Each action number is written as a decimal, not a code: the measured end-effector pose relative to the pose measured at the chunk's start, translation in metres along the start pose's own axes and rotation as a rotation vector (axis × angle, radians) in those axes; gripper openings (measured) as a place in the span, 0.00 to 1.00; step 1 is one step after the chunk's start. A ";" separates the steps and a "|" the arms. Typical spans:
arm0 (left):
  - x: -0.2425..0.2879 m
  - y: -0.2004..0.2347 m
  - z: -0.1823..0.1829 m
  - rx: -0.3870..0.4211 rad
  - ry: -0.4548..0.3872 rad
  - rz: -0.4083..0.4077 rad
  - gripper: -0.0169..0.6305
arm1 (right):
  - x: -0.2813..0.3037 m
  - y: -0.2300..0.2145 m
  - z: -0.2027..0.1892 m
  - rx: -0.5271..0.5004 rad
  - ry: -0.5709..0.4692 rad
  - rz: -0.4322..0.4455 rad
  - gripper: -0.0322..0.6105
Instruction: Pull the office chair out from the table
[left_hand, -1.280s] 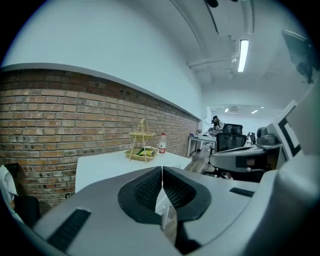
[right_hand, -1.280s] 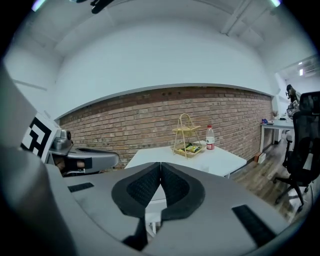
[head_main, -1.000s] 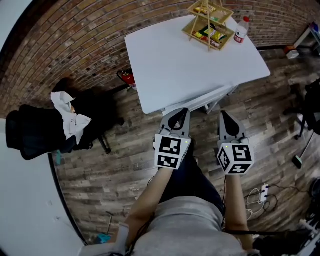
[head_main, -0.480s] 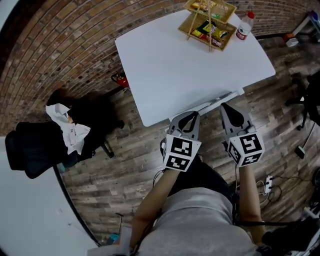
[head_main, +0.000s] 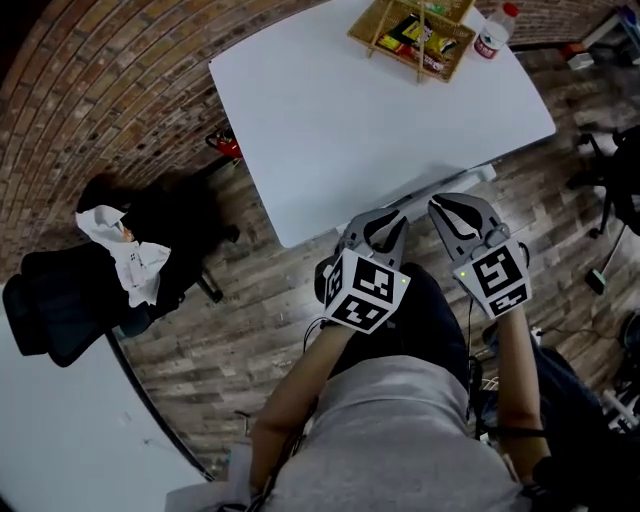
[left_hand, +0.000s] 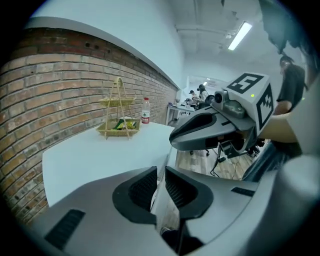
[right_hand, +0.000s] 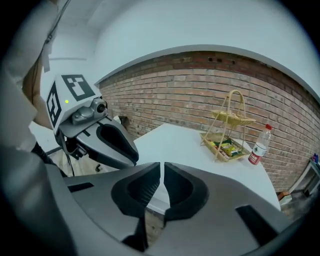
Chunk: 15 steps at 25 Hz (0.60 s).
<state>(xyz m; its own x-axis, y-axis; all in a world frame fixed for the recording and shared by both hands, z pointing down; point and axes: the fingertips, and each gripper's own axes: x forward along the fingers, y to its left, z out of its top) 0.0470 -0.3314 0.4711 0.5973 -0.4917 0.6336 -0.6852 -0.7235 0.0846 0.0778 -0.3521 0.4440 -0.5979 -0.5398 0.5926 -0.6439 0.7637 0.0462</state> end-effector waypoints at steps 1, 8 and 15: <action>0.002 -0.001 -0.001 0.001 0.006 -0.006 0.12 | 0.001 0.001 -0.003 -0.023 0.019 0.016 0.08; 0.016 -0.005 -0.010 0.069 0.117 -0.022 0.28 | 0.004 -0.001 -0.019 -0.216 0.139 0.140 0.15; 0.034 -0.015 -0.023 0.192 0.264 -0.042 0.29 | 0.015 0.002 -0.058 -0.677 0.385 0.286 0.32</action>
<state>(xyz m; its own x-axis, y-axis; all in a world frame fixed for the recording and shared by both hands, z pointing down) 0.0678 -0.3260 0.5095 0.4778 -0.3352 0.8120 -0.5562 -0.8309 -0.0157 0.0951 -0.3381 0.5002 -0.4103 -0.2280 0.8830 0.0084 0.9673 0.2536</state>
